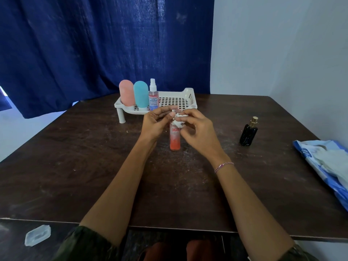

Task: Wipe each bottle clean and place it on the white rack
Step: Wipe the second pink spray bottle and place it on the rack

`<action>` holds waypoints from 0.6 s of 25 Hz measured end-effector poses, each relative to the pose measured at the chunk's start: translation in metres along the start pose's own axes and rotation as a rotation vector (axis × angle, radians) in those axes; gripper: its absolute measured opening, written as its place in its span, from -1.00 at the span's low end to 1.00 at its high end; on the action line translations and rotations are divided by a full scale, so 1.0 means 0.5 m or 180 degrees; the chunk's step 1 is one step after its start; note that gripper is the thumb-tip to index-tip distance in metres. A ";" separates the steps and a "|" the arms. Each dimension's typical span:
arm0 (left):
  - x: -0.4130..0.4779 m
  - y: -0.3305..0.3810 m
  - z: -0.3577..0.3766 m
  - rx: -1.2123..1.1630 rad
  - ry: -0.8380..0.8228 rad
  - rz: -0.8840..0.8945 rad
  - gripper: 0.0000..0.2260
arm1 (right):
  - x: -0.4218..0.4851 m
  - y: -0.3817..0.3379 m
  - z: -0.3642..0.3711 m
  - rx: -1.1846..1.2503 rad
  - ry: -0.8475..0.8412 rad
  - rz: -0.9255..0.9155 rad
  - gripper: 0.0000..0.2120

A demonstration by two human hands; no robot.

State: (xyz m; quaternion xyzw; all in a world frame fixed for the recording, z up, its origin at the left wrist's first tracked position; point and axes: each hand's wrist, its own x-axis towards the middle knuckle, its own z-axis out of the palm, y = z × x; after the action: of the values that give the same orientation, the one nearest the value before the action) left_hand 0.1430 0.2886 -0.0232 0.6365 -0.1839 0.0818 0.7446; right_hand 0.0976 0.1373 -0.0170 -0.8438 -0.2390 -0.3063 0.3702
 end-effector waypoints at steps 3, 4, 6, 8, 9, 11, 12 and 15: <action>0.003 -0.003 -0.005 -0.0076 0.0092 0.0009 -0.78 | -0.002 -0.004 0.008 -0.0191 -0.0011 -0.0161 -0.81; 0.004 -0.004 -0.007 -0.0112 0.0134 -0.0007 -0.78 | -0.001 -0.002 0.010 -0.0265 -0.0026 -0.0220 -0.83; 0.006 -0.008 -0.010 -0.0173 0.0302 -0.0093 -0.77 | -0.001 0.001 0.011 -0.0167 -0.0252 -0.0142 -0.79; 0.007 -0.012 -0.013 -0.0210 0.0493 -0.0200 -0.76 | -0.002 -0.001 0.009 0.0021 -0.0672 0.0013 -0.71; 0.007 -0.013 -0.014 -0.0209 0.0537 -0.0234 -0.76 | -0.003 -0.004 0.008 0.0056 -0.0882 0.0070 -0.68; 0.006 -0.010 -0.014 -0.0190 0.0550 -0.0264 -0.75 | -0.003 -0.012 0.009 -0.0001 -0.1124 0.0134 -0.67; 0.005 -0.008 -0.012 -0.0195 0.0551 -0.0267 -0.75 | -0.003 -0.014 0.011 -0.0129 -0.1100 0.0096 -0.69; 0.004 -0.002 -0.008 -0.0314 0.0504 -0.0260 -0.77 | -0.003 -0.010 0.020 -0.0548 -0.0568 -0.0159 -0.76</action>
State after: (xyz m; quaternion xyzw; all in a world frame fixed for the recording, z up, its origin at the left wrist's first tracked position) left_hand 0.1459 0.2921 -0.0238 0.5975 -0.1021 0.0923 0.7899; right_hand 0.0967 0.1481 -0.0210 -0.8902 -0.2648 -0.2584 0.2659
